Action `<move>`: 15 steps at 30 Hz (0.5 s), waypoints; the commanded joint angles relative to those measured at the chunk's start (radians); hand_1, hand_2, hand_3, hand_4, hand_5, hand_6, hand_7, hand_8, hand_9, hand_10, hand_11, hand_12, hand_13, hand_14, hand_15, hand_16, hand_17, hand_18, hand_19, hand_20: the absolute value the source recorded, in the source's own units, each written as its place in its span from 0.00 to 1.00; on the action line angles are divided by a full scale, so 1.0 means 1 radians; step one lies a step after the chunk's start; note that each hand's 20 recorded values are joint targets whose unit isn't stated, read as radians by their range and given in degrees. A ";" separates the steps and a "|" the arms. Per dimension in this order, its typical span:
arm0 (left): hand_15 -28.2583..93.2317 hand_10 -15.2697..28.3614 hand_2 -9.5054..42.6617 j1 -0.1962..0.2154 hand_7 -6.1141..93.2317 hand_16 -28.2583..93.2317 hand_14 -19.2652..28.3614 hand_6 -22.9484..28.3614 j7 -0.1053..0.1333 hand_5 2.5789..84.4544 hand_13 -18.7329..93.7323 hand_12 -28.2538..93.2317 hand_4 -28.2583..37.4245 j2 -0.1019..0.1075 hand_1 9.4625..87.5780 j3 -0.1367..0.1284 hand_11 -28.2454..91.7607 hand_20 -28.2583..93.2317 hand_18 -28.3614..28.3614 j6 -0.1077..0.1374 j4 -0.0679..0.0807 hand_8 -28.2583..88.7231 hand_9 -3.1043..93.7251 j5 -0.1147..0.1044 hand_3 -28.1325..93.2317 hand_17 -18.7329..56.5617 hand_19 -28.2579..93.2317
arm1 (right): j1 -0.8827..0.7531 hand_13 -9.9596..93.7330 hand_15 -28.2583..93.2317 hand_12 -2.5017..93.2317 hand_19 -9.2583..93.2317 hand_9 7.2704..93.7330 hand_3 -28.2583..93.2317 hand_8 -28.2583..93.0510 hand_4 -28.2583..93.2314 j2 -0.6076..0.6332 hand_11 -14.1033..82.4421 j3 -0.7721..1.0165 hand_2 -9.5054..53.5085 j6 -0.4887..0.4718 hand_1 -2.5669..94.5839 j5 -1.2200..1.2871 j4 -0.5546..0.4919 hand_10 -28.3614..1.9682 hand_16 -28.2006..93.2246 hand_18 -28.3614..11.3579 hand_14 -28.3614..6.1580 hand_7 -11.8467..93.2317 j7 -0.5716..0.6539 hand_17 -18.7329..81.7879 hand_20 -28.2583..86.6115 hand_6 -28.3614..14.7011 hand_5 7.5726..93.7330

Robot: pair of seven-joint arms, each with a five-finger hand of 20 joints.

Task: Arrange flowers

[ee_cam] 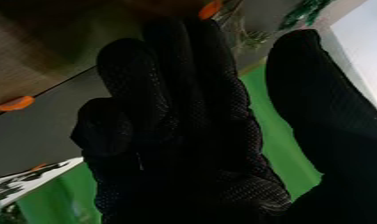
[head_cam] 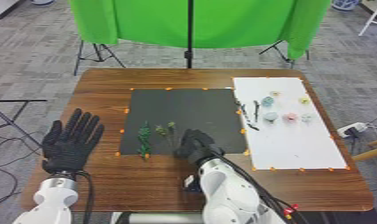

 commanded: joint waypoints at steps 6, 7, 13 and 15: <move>0.44 0.68 0.54 0.051 0.16 0.17 0.71 0.63 0.024 0.49 0.42 0.28 0.00 -0.018 0.21 -0.011 0.38 0.31 0.72 -0.019 -0.014 0.16 0.43 -0.020 0.86 0.16 0.51 | 0.037 0.79 0.72 0.20 1.00 0.79 0.89 0.16 0.06 0.099 0.35 0.196 0.04 0.071 0.39 0.037 -0.071 0.24 0.41 0.03 0.36 0.36 0.099 0.60 0.69 0.50 0.79; 0.44 0.68 0.54 0.053 0.16 0.17 0.71 0.63 0.027 0.49 0.42 0.28 0.00 -0.015 0.21 -0.012 0.38 0.31 0.72 -0.034 -0.014 0.16 0.43 -0.052 0.86 0.16 0.51 | 0.050 0.79 0.72 0.21 1.00 0.79 0.89 0.17 0.06 0.116 0.35 0.225 0.03 0.063 0.39 0.046 -0.074 0.25 0.41 0.03 0.36 0.36 0.118 0.60 0.69 0.50 0.80; 0.44 0.68 0.54 0.070 0.16 0.17 0.71 0.63 0.049 0.49 0.43 0.28 0.00 -0.010 0.21 -0.020 0.38 0.31 0.72 -0.042 -0.023 0.16 0.43 -0.087 0.86 0.16 0.51 | 0.100 0.78 0.73 0.21 1.00 0.79 0.88 0.14 0.06 0.197 0.35 0.326 0.02 0.054 0.39 -0.008 -0.016 0.24 0.42 0.03 0.35 0.32 0.107 0.60 0.67 0.50 0.79; 0.45 0.68 0.54 0.071 0.16 0.17 0.71 0.63 0.052 0.49 0.43 0.28 0.00 -0.011 0.21 -0.019 0.38 0.31 0.72 -0.036 -0.026 0.16 0.43 -0.107 0.86 0.16 0.51 | 0.117 0.75 0.72 0.21 1.00 0.74 0.88 0.14 0.06 0.211 0.34 0.327 0.00 0.069 0.37 -0.004 0.018 0.23 0.41 0.02 0.34 0.28 0.098 0.58 0.66 0.48 0.73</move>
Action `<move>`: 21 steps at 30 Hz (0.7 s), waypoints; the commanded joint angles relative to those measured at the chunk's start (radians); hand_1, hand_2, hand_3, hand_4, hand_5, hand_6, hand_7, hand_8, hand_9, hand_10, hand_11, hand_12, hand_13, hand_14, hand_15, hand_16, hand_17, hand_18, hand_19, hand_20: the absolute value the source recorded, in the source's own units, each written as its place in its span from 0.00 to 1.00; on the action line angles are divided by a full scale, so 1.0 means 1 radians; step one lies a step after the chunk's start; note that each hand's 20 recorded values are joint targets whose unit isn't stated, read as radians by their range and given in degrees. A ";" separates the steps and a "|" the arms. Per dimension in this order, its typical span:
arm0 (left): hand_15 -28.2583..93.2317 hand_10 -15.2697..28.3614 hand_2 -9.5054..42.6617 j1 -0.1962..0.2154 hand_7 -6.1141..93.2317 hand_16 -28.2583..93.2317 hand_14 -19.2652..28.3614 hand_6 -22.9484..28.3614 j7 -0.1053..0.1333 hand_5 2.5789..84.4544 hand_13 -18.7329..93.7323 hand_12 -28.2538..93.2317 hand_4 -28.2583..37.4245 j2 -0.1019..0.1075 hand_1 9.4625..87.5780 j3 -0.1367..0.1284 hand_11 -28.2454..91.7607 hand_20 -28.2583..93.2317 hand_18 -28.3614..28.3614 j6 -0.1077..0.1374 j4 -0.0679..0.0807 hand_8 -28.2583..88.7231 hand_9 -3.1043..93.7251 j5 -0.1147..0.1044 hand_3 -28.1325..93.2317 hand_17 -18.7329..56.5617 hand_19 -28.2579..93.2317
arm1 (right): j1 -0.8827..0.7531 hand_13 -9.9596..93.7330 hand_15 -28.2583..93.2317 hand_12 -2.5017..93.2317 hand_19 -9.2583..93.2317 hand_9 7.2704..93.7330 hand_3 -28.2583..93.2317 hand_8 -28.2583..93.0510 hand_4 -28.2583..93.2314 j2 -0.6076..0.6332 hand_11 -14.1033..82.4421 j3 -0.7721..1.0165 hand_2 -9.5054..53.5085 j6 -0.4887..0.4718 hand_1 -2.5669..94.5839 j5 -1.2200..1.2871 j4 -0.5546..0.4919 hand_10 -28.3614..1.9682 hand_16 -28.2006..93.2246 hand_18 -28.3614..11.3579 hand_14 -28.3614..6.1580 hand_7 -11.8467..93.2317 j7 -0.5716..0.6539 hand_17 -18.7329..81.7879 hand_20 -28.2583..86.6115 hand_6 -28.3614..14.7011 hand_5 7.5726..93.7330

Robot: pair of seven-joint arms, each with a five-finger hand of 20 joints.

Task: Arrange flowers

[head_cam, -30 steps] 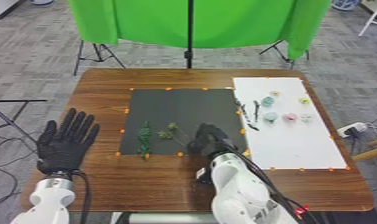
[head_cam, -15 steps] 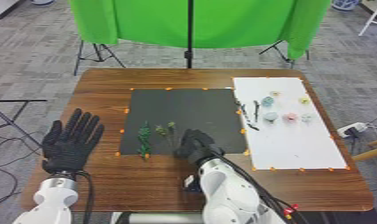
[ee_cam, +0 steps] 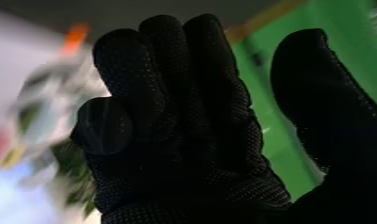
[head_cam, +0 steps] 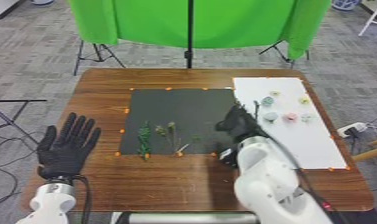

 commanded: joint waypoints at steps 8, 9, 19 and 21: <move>0.45 0.68 0.54 0.014 0.16 0.17 0.71 0.63 0.018 0.50 0.43 0.29 0.00 0.001 0.21 0.000 0.38 0.31 0.72 -0.008 -0.008 0.16 0.43 -0.061 0.86 0.16 0.51 | 0.177 0.65 0.76 0.19 1.00 0.63 0.88 0.14 0.03 0.182 0.31 0.067 0.00 0.019 0.35 -0.125 0.206 0.23 0.41 0.02 0.27 0.25 -0.128 0.54 0.68 0.47 0.66; 0.45 0.68 0.54 0.014 0.16 0.17 0.71 0.63 0.018 0.50 0.43 0.29 0.00 0.002 0.21 0.000 0.38 0.31 0.72 -0.009 -0.008 0.16 0.43 -0.063 0.86 0.16 0.51 | 0.184 0.63 0.76 0.19 1.00 0.62 0.88 0.14 0.02 0.191 0.30 0.059 0.00 0.003 0.34 -0.111 0.217 0.23 0.41 0.02 0.26 0.25 -0.142 0.53 0.68 0.47 0.65; 0.46 0.67 0.54 0.015 0.17 0.17 0.71 0.63 0.009 0.51 0.43 0.29 0.00 0.001 0.21 0.003 0.39 0.31 0.72 -0.009 -0.008 0.16 0.44 -0.089 0.86 0.16 0.51 | 0.211 0.57 0.78 0.16 1.00 0.61 0.87 0.14 0.00 0.166 0.24 0.015 0.00 -0.107 0.31 -0.120 0.294 0.31 0.40 0.01 0.23 0.22 -0.178 0.50 0.69 0.58 0.68; 0.46 0.67 0.54 0.007 0.17 0.17 0.71 0.63 0.003 0.51 0.43 0.29 0.00 0.003 0.21 0.005 0.39 0.31 0.72 -0.010 -0.004 0.15 0.44 -0.088 0.86 0.16 0.51 | 0.218 0.57 0.77 0.15 1.00 0.61 0.87 0.14 0.00 0.161 0.22 0.011 0.00 -0.112 0.31 -0.115 0.307 0.24 0.40 0.01 0.22 0.22 -0.158 0.49 0.70 0.58 0.67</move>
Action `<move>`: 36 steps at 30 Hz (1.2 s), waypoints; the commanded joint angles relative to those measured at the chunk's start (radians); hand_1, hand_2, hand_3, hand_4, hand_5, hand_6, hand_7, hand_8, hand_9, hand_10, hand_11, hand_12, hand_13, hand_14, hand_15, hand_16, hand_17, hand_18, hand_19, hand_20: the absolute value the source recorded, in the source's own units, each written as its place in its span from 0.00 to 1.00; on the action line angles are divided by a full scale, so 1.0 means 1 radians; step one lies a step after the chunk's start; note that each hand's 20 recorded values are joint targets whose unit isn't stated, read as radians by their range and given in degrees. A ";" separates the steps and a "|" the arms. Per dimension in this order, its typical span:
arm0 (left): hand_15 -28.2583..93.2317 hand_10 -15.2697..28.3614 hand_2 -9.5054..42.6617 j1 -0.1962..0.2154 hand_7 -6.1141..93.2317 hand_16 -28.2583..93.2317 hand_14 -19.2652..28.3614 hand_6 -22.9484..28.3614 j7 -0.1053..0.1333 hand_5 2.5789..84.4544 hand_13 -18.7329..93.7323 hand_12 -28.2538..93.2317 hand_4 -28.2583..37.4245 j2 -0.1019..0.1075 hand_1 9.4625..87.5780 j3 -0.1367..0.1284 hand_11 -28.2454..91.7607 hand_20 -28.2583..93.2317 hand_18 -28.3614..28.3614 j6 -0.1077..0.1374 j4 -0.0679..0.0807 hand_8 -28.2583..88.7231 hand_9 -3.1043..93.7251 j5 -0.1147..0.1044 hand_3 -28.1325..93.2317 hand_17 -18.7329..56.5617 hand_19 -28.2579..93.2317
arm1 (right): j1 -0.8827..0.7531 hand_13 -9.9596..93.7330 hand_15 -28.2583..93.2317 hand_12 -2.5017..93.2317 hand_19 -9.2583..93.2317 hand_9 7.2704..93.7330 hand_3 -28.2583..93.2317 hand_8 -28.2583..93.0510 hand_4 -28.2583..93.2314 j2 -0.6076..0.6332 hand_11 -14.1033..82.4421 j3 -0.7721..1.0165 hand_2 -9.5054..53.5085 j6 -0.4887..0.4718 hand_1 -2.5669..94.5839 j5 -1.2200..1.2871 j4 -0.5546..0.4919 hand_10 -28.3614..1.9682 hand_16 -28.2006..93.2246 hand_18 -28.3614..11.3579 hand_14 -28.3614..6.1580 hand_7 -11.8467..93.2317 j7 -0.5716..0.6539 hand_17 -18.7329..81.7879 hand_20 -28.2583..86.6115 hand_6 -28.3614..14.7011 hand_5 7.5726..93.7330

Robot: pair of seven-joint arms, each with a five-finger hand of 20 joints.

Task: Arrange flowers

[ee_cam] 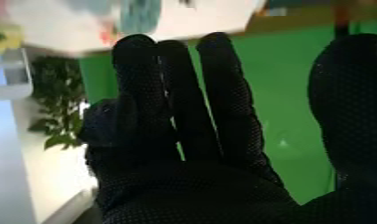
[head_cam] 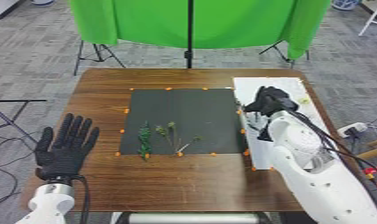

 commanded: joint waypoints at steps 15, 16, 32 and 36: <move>0.47 0.67 0.54 -0.006 0.18 0.17 0.72 0.63 -0.034 0.52 0.43 0.29 0.00 0.000 0.21 0.027 0.39 0.32 0.72 0.063 -0.015 0.15 0.45 -0.002 0.86 0.16 0.51 | 0.048 0.70 0.77 0.17 1.00 0.74 0.93 0.12 0.00 -0.063 0.29 -0.130 0.00 -0.073 0.46 -0.169 0.221 0.45 0.43 0.05 0.43 0.36 -0.062 0.54 0.73 0.64 0.76; 0.47 0.67 0.54 -0.005 0.18 0.17 0.72 0.63 -0.039 0.53 0.43 0.29 0.00 -0.003 0.21 0.028 0.39 0.32 0.72 0.053 -0.012 0.15 0.45 -0.004 0.86 0.16 0.51 | 0.042 0.70 0.78 0.18 1.00 0.75 0.93 0.13 0.00 -0.064 0.30 -0.130 0.00 -0.069 0.48 -0.172 0.227 0.47 0.44 0.06 0.44 0.38 -0.067 0.55 0.73 0.64 0.76; 0.49 0.68 0.54 -0.009 0.19 0.17 0.73 0.64 -0.038 0.54 0.44 0.29 0.00 -0.011 0.21 0.029 0.40 0.32 0.73 0.072 -0.010 0.15 0.46 -0.053 0.86 0.16 0.52 | -0.085 0.87 0.68 0.41 0.98 1.00 0.89 0.27 0.00 -0.046 0.28 -0.074 0.00 0.282 0.67 -0.123 0.188 0.70 0.63 0.10 0.66 0.51 -0.235 0.57 0.68 0.70 0.92; 0.49 0.68 0.54 0.006 0.19 0.17 0.73 0.64 -0.028 0.54 0.44 0.29 0.00 -0.008 0.21 0.024 0.40 0.32 0.73 0.071 -0.015 0.15 0.46 -0.055 0.86 0.16 0.53 | -0.130 0.88 0.68 0.40 0.97 1.00 0.92 0.28 0.00 -0.017 0.30 -0.056 0.00 0.352 0.65 -0.064 0.053 0.67 0.65 0.09 0.66 0.48 -0.229 0.57 0.69 0.70 0.94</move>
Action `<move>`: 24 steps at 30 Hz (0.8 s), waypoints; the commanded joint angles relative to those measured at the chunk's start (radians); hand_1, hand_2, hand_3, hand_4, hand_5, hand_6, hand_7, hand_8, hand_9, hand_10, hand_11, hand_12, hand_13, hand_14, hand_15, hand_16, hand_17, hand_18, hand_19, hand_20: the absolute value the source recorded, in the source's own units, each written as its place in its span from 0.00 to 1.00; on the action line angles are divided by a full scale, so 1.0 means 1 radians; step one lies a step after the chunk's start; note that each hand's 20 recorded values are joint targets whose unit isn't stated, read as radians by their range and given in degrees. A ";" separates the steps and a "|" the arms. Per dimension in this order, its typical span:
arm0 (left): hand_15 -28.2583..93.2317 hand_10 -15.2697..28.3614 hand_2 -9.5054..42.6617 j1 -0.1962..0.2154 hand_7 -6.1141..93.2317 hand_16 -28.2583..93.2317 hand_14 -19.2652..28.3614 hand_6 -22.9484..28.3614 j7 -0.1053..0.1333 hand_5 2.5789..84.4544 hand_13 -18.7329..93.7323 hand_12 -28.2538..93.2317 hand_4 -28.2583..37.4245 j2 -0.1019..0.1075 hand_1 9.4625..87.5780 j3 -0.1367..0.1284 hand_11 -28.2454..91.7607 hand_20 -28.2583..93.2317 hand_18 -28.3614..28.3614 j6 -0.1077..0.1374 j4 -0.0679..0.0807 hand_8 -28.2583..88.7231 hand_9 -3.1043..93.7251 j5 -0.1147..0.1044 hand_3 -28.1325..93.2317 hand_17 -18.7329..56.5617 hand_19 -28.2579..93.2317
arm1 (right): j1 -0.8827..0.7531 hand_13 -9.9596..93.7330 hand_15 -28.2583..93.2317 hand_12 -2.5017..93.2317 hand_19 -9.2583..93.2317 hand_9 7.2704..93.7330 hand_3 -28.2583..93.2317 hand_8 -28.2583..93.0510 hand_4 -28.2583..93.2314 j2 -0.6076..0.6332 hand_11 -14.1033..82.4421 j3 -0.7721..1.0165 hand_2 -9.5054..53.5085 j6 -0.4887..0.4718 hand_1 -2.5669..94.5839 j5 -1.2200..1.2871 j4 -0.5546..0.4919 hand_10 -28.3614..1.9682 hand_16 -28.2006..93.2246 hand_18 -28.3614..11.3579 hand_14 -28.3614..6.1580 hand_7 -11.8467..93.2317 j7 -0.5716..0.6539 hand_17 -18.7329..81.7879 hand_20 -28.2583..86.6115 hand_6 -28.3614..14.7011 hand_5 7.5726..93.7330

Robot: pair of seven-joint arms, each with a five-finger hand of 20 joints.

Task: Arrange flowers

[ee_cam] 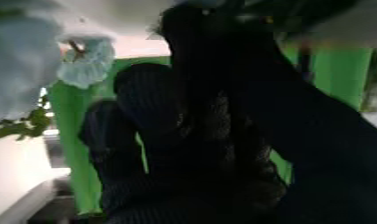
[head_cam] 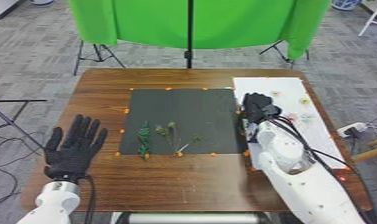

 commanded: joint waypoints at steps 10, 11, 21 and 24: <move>0.48 0.68 0.54 0.026 0.19 0.16 0.71 0.64 -0.009 0.54 0.45 0.29 0.00 -0.007 0.21 -0.005 0.40 0.32 0.73 0.010 -0.004 0.15 0.46 -0.006 0.86 0.16 0.53 | -0.205 0.86 0.70 0.43 0.96 1.00 0.91 0.31 0.00 0.060 0.28 0.018 0.00 -0.094 0.66 0.171 -0.343 0.69 0.65 0.08 0.66 0.49 -0.055 0.57 0.71 0.69 0.92; 0.48 0.68 0.54 0.026 0.19 0.16 0.71 0.64 -0.010 0.54 0.45 0.29 0.00 -0.007 0.21 -0.006 0.40 0.32 0.73 0.009 -0.004 0.15 0.46 -0.007 0.86 0.16 0.53 | -0.211 0.86 0.70 0.43 0.96 1.00 0.91 0.31 0.00 0.059 0.28 0.025 0.00 -0.125 0.66 0.173 -0.353 0.69 0.65 0.08 0.66 0.49 -0.058 0.57 0.71 0.69 0.91; 0.49 0.69 0.54 0.020 0.19 0.17 0.72 0.64 -0.016 0.54 0.44 0.29 0.00 -0.007 0.21 -0.003 0.41 0.32 0.73 0.024 0.000 0.15 0.46 -0.004 0.86 0.16 0.53 | -0.248 0.79 0.79 0.44 1.00 0.94 0.89 0.22 0.01 0.033 0.26 -0.013 0.00 -0.123 0.55 0.207 -0.411 0.61 0.56 0.07 0.57 0.44 0.215 0.56 0.71 0.59 0.68; 0.49 0.69 0.55 0.019 0.19 0.17 0.72 0.64 -0.015 0.54 0.44 0.29 0.00 -0.006 0.21 0.000 0.41 0.32 0.73 0.024 0.001 0.15 0.46 -0.007 0.86 0.16 0.53 | -0.243 0.80 0.79 0.44 1.00 0.94 0.88 0.20 0.01 0.016 0.26 -0.020 0.00 -0.155 0.55 0.224 -0.392 0.59 0.54 0.07 0.56 0.36 0.219 0.56 0.70 0.59 0.69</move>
